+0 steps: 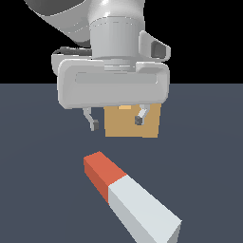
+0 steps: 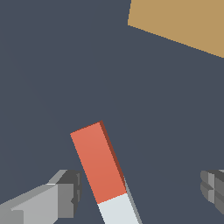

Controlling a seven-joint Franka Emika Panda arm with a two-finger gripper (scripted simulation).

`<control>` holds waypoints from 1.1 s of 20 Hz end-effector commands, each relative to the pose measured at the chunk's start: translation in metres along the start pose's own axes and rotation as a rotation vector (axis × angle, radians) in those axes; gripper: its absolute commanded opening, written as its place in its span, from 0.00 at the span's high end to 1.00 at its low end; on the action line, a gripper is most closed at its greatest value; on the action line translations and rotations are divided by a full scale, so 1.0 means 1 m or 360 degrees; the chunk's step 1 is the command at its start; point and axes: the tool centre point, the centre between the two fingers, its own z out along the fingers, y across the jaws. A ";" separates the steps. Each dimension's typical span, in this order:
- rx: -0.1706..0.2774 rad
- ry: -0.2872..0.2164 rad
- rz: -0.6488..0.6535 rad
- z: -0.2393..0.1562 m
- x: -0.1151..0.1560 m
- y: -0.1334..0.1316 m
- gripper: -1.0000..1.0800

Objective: Insert the peg into the horizontal hole in a box.

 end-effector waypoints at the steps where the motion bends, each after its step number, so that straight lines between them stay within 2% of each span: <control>1: -0.0001 0.0000 -0.0073 0.006 -0.013 -0.003 0.04; 13: -0.0004 -0.0001 -0.0410 0.034 -0.078 -0.008 0.04; 22: -0.0005 -0.0002 -0.0562 0.046 -0.107 -0.004 0.04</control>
